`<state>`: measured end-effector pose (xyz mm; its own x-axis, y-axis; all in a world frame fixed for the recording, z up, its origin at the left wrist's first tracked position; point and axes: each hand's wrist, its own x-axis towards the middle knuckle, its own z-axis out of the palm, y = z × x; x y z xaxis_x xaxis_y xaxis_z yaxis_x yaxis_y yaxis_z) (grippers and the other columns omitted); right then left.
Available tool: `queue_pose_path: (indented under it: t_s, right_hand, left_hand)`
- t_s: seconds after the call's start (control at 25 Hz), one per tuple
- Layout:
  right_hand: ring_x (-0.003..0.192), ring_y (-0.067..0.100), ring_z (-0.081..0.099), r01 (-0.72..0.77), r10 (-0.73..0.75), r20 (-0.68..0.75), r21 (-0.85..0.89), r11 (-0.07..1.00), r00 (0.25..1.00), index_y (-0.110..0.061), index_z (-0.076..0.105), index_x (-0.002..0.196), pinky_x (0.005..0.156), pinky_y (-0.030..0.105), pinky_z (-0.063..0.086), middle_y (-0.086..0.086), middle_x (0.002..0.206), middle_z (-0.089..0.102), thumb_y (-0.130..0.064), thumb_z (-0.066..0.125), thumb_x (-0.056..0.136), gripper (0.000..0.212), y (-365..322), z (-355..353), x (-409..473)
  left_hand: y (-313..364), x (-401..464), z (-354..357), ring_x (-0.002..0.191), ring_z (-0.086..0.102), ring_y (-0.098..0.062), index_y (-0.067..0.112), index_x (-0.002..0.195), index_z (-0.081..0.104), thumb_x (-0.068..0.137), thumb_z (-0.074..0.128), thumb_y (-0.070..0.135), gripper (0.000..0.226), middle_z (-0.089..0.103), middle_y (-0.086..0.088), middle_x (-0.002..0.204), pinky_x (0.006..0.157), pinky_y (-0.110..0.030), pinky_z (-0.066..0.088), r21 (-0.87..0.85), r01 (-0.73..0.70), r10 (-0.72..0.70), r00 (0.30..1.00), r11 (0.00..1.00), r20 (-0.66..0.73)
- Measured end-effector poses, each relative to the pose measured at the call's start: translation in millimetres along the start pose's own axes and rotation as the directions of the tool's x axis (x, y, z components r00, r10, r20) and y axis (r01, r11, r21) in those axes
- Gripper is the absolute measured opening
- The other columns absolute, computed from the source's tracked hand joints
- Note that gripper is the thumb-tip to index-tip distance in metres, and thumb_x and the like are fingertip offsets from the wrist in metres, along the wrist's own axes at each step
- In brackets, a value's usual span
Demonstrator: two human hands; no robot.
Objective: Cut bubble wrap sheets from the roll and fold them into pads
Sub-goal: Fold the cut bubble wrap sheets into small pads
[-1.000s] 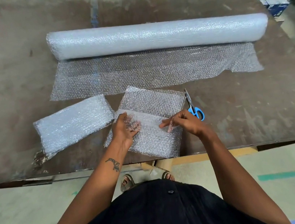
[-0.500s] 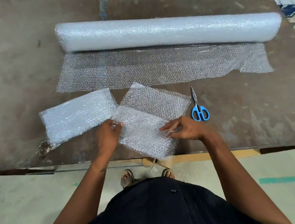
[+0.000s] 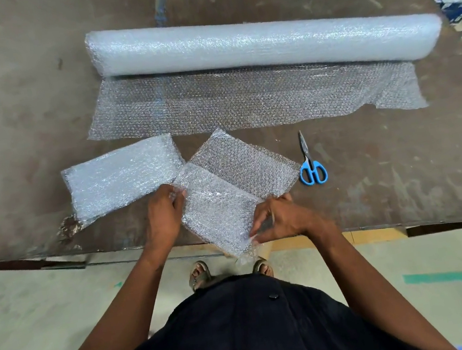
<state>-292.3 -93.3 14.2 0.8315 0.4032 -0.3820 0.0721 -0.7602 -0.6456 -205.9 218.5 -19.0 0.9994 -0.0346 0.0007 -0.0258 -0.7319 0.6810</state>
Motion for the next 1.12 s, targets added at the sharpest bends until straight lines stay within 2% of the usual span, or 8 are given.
queue_pose_path:
  t_s: [0.12,0.28,0.52,0.64,0.76,0.84,0.96,1.12]
  right_hand:
    - [0.073,-0.004,0.061,-0.022,0.041,-0.103,0.185,0.983,0.994,-0.044,0.076,0.08,0.089,0.039,0.038,-0.018,0.076,0.068,-0.069,0.063,0.097,0.033,-7.2,3.2,0.7]
    - [0.112,0.02,0.063,-0.254,0.208,-0.493,-0.027,0.967,0.845,-0.029,0.067,0.129,0.099,0.047,0.046,-0.003,0.119,0.069,-0.039,0.056,0.106,0.028,-1.7,9.5,14.3]
    - [0.104,0.018,0.063,-0.431,0.35,-0.487,-0.06,0.9,0.8,-0.033,0.064,0.11,0.101,0.046,0.035,-0.009,0.101,0.072,-0.071,0.065,0.089,0.043,-0.4,9.6,20.3]
    - [0.091,0.014,0.063,-0.445,0.399,-0.416,-0.016,0.896,0.817,-0.032,0.064,0.089,0.097,0.044,0.034,-0.014,0.083,0.07,-0.073,0.076,0.079,0.044,5.6,4.4,24.2]
    - [0.073,0.007,0.059,-0.309,0.348,-0.338,0.166,0.936,0.874,-0.028,0.063,0.079,0.077,0.035,0.041,-0.012,0.075,0.066,-0.055,0.085,0.083,0.035,8.6,-6.7,24.9]
    - [0.065,0.0,0.055,-0.239,0.299,-0.345,0.205,0.949,0.89,-0.024,0.063,0.082,0.066,0.031,0.039,-0.009,0.072,0.065,-0.043,0.085,0.087,0.03,5.9,-15.1,22.7]
    - [0.064,-0.002,0.058,-0.173,0.225,-0.357,0.171,0.97,0.907,-0.023,0.063,0.083,0.064,0.029,0.043,-0.01,0.072,0.067,-0.036,0.088,0.084,0.028,5.7,-30.4,20.7]
    - [0.078,0.013,0.067,-0.173,0.13,-0.45,-0.055,0.983,0.883,-0.029,0.067,0.09,0.067,0.034,0.05,-0.01,0.084,0.073,-0.035,0.093,0.078,0.029,5.1,-50.0,19.0]
  left_hand:
    - [2.4,-4.2,0.6,0.088,0.065,-0.028,0.007,0.117,0.061,0.102,0.057,0.053,0.049,0.069,-0.012,0.101,0.074,-0.038,0.051,-0.007,-0.014,0.014,0.998,1.0,-0.056]
    - [6.6,-8.1,4.7,0.105,0.067,-0.027,0.021,0.12,0.062,0.093,0.059,0.074,0.06,0.073,-0.003,0.11,0.099,-0.052,0.051,0.051,0.156,-0.153,0.987,0.986,-0.051]
    - [10.1,-9.5,2.7,0.074,0.069,-0.023,0.013,0.121,0.062,0.094,0.077,0.042,0.042,0.07,-0.002,0.078,0.061,-0.03,0.044,-0.111,0.199,-0.196,0.98,0.974,0.037]
    - [8.7,-15.2,3.1,0.103,0.065,-0.032,0.01,0.129,0.056,0.096,0.076,0.033,0.045,0.065,-0.008,0.108,0.084,-0.042,0.053,-0.036,0.137,-0.139,0.989,0.99,-0.057]
    - [23.8,-24.1,7.0,0.129,0.047,-0.03,0.017,0.145,0.049,0.099,0.071,0.034,0.054,0.048,-0.01,0.138,0.106,-0.053,0.038,0.166,-0.074,0.096,0.987,0.983,-0.13]
    - [45.9,-18.1,7.2,0.147,0.035,-0.023,0.029,0.158,0.038,0.1,0.067,0.046,0.067,0.036,0.0,0.16,0.115,-0.052,0.028,0.128,-0.327,0.318,0.944,0.936,0.092]
    - [78.0,7.7,17.9,0.158,0.016,-0.016,0.038,0.166,0.018,0.09,0.071,0.065,0.097,0.019,0.009,0.173,0.125,-0.051,0.015,0.064,-0.554,0.458,0.743,0.83,0.488]
    - [98.4,41.7,40.0,0.147,0.038,-0.017,0.039,0.157,0.039,0.074,0.081,0.069,0.098,0.047,0.007,0.156,0.121,-0.044,0.018,0.162,-0.697,0.419,0.582,0.699,0.697]
